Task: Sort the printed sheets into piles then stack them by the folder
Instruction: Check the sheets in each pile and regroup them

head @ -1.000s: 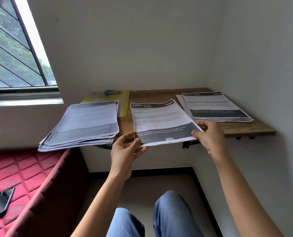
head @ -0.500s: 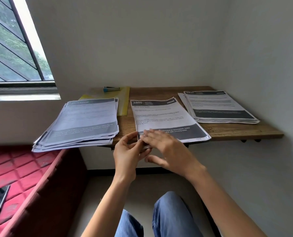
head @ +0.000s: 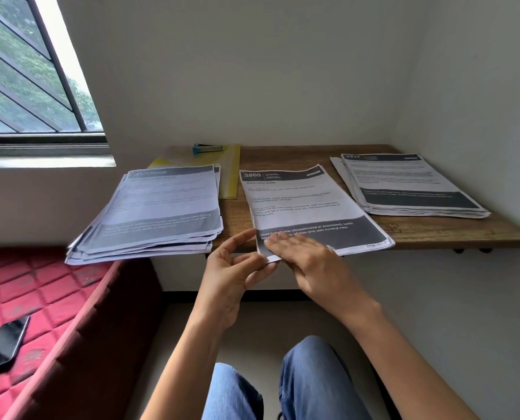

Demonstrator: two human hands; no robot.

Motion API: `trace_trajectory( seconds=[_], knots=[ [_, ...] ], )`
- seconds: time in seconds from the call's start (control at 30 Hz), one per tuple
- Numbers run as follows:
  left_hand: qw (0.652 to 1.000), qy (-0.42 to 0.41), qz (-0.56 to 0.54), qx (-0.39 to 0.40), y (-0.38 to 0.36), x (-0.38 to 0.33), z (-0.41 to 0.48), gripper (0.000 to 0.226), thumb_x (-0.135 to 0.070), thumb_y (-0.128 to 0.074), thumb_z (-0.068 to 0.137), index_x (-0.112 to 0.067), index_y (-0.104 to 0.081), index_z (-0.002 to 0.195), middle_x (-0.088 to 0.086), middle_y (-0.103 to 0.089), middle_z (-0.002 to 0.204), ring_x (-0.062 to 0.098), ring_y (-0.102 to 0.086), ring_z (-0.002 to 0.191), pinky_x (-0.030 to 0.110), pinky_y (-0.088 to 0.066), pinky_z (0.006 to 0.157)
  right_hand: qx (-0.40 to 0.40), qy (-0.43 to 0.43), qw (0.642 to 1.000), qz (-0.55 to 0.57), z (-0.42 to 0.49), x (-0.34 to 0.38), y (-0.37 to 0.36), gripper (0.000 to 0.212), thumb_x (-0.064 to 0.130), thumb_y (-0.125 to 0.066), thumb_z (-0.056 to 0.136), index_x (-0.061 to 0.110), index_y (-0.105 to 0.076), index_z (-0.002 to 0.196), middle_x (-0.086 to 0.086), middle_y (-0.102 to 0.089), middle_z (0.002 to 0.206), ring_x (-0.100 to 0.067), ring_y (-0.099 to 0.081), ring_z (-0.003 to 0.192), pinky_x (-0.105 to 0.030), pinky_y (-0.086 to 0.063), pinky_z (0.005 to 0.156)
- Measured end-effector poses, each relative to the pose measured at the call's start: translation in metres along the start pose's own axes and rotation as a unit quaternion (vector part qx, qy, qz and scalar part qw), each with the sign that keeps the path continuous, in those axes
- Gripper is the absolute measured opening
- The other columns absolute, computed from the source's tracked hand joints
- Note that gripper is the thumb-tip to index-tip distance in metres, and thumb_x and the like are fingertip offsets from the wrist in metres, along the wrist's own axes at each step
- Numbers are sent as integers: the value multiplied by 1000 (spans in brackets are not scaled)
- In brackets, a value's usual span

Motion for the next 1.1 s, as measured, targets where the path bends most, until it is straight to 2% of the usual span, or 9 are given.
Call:
trace_trajectory(
  seconds=[0.17, 0.3, 0.43, 0.53, 0.77, 0.87, 0.97, 1.03, 1.1],
  knots=[
    [1000, 1, 5, 23, -1, -2, -3, 47, 20, -52, 84, -1, -52, 126, 5, -64, 59, 11, -66, 62, 35, -54, 87, 12, -14, 1000, 18, 0, -1, 0, 56, -4, -51, 79, 14, -56, 132, 1, -57, 134, -10, -49, 128, -28, -32, 111],
    [1000, 4, -12, 20, 2, -1, -8, 47, 17, -52, 87, -9, -53, 126, 13, -71, 81, 21, -71, 79, 29, -58, 81, 34, -26, 998, 45, 0, -2, 2, 49, 10, -52, 85, 16, -54, 134, 2, -54, 137, -9, -45, 131, -24, -26, 113],
    [1000, -10, -9, 14, 6, 0, -13, 43, 6, -54, 91, -14, -53, 128, 12, -72, 82, 21, -72, 78, 29, -58, 81, 64, -45, 993, 88, 1, -3, 4, 48, 30, -54, 90, 18, -51, 137, 3, -49, 141, -6, -38, 135, -23, -21, 115],
    [1000, -18, -4, 2, 7, 2, -13, 41, 1, -56, 91, -15, -54, 129, 12, -72, 81, 22, -72, 78, 29, -59, 78, 55, -70, 990, 110, 1, -1, 5, 49, 40, -53, 89, 22, -53, 134, 5, -51, 140, -4, -39, 135, -22, -23, 115],
    [1000, -26, -14, 4, 5, 5, -12, 44, -1, -65, 81, -14, -57, 123, 21, -72, 92, 29, -71, 91, 32, -58, 83, 26, -102, 985, 140, 0, 4, 10, 38, 36, -59, 91, 24, -60, 128, 6, -58, 132, -4, -45, 130, -19, -27, 113],
    [1000, -27, -12, 4, 5, 6, -11, 49, -6, -69, 74, -15, -58, 122, 20, -72, 93, 27, -71, 92, 32, -58, 83, 16, -119, 978, 170, 1, 4, 13, 32, 30, -61, 91, 24, -64, 123, 7, -61, 128, -1, -46, 128, -11, -26, 110],
    [1000, -27, -13, -1, 7, 8, -8, 47, -3, -68, 77, -14, -59, 121, 18, -72, 89, 23, -71, 87, 30, -58, 77, 2, -138, 971, 193, 0, 3, 13, 26, 24, -61, 92, 24, -67, 117, 6, -64, 124, 1, -48, 125, -5, -27, 105],
    [1000, -29, -12, -2, 7, 8, -8, 45, 1, -66, 80, -14, -59, 121, 18, -72, 88, 23, -71, 87, 29, -58, 76, -1, -144, 969, 200, 0, 3, 13, 25, 26, -62, 91, 24, -68, 115, 6, -65, 123, 2, -49, 124, -5, -28, 105],
    [999, -32, -13, 3, 7, 8, -7, 45, 1, -67, 79, -14, -59, 120, 17, -72, 86, 23, -71, 87, 29, -58, 77, 2, -151, 967, 205, 0, 4, 14, 30, 37, -64, 87, 25, -69, 115, 7, -65, 121, 3, -50, 122, -3, -28, 102]
  ],
)
Point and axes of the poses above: each hand's wrist, its own z-axis towards the middle knuckle, its own y-axis out of the back of the hand, x = y × z, the point moved 4 cm from there along z, towards the middle knuckle
